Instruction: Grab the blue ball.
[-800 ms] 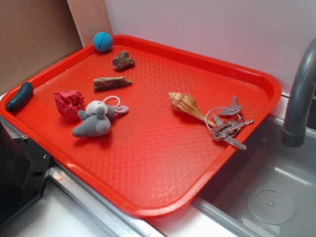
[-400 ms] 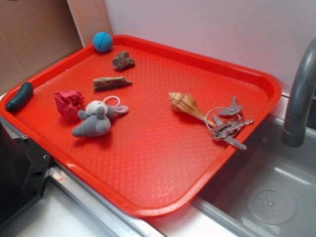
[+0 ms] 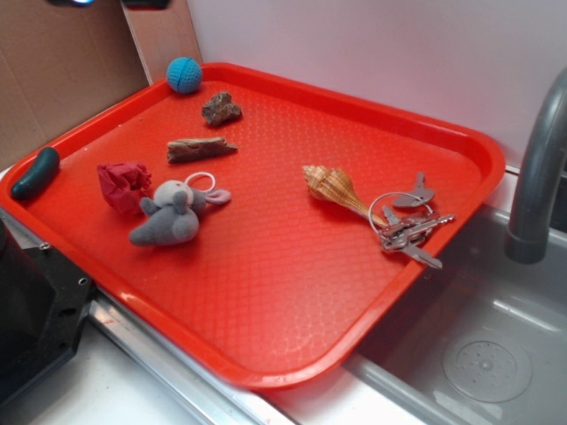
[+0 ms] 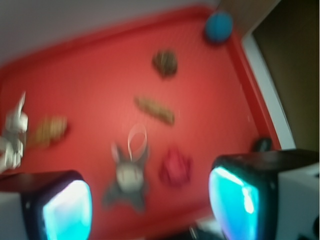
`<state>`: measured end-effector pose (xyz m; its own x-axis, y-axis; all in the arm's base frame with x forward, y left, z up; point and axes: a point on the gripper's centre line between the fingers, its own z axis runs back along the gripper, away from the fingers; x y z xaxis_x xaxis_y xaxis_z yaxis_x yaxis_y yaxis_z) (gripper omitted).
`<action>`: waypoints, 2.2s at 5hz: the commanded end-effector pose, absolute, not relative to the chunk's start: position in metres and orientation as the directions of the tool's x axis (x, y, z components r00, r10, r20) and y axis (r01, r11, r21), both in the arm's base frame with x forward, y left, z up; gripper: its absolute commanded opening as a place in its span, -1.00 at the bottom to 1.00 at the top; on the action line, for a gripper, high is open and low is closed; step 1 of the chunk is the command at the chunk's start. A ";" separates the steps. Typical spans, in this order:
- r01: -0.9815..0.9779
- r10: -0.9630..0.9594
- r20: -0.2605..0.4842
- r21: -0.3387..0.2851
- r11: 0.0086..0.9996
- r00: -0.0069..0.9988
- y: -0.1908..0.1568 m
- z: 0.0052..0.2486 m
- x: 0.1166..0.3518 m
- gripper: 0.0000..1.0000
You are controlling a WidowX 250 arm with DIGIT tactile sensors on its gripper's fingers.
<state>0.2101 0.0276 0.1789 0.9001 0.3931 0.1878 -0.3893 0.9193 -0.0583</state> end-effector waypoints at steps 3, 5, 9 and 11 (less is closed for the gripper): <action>-0.666 0.645 0.399 -0.105 0.738 0.652 0.147 0.115 0.288 1.00; -0.779 0.694 0.499 -0.058 0.624 0.519 0.159 0.085 0.314 1.00; -0.815 0.726 0.460 -0.010 0.580 0.511 0.188 0.061 0.320 1.00; -0.809 0.716 0.442 0.038 0.587 0.540 0.198 0.055 0.316 -1.00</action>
